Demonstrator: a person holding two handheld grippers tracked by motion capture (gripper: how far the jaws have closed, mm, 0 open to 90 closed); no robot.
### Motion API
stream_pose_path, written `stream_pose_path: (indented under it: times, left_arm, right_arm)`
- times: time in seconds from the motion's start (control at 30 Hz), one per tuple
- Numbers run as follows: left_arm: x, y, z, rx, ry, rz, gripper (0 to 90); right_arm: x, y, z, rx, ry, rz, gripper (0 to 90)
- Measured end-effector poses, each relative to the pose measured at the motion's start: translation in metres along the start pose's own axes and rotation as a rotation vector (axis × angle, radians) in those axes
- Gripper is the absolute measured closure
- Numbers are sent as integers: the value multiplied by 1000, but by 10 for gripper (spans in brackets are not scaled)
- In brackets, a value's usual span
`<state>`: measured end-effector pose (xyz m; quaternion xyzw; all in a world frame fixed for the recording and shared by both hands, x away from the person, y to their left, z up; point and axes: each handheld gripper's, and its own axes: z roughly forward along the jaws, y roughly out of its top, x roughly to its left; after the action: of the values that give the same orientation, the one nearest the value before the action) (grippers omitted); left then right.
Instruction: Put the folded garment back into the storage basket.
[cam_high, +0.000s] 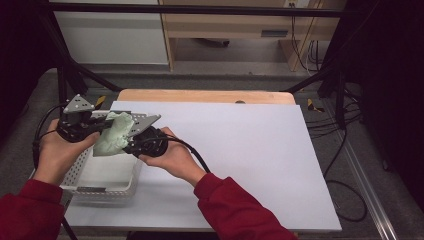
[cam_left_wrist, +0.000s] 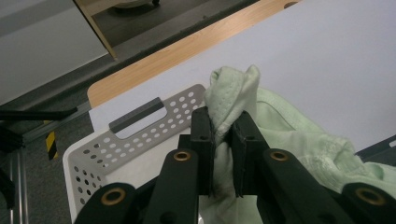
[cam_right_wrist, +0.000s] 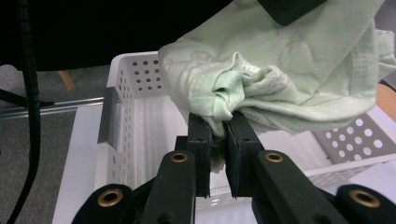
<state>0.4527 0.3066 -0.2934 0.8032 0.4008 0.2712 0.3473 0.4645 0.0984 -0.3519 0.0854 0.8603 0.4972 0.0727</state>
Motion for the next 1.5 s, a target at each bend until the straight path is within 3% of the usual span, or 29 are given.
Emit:
stream_pose_path:
  times: [1.5]
  left_arm:
    - [8,-13,11,75,-11,-29,805]
  right_arm:
    - [5,-9,23,2,22,20,823]
